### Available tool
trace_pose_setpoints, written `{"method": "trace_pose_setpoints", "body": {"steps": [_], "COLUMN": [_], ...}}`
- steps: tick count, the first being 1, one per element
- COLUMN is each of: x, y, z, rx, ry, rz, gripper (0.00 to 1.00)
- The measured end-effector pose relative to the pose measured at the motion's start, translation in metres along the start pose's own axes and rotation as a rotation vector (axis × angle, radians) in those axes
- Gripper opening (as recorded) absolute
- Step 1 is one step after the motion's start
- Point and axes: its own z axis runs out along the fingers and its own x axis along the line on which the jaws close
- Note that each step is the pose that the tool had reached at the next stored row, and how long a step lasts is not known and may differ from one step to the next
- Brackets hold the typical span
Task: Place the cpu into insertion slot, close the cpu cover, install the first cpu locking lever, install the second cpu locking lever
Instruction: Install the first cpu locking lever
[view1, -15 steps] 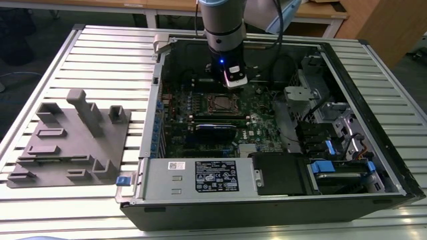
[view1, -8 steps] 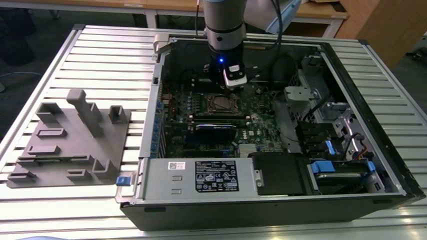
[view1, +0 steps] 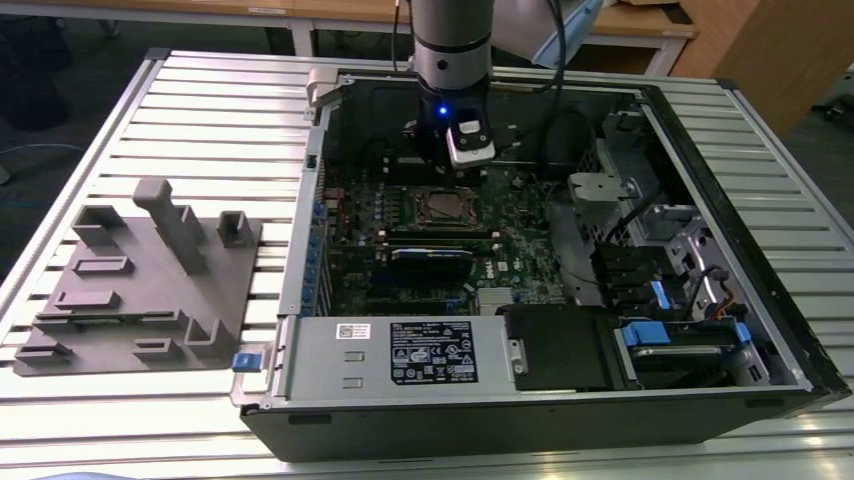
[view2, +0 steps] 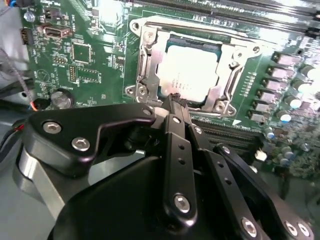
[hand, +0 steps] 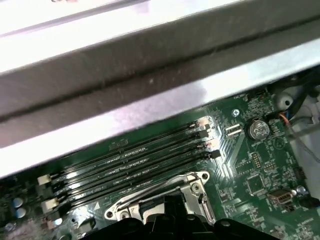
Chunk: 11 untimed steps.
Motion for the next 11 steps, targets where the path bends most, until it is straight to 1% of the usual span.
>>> {"method": "trace_pose_setpoints", "body": {"steps": [1, 2, 4, 6, 7, 9, 11], "x": [-0.0001, -0.0001, -0.0001, -0.0001, -0.0002, -0.0001, -0.0001], "y": [0.0002, 0.0002, 0.0001, 0.0002, 0.0002, 0.0001, 0.0001], "z": [-0.0009, -0.0012, -0.0015, -0.0016, -0.0015, -0.0016, -0.0016], "rx": [0.0044, 0.0136, 0.0436, 0.0778, 0.0862, 0.0899, 0.0888], "ry": [0.0037, 0.0075, 0.0115, 0.0145, 0.0170, 0.0204, 0.0229], "rz": [0.000, 0.000, -0.003, -0.006, -0.008, -0.019, -0.041], "gripper": [0.11, 0.11, 0.11, 0.11, 0.11, 0.11, 0.11]}}
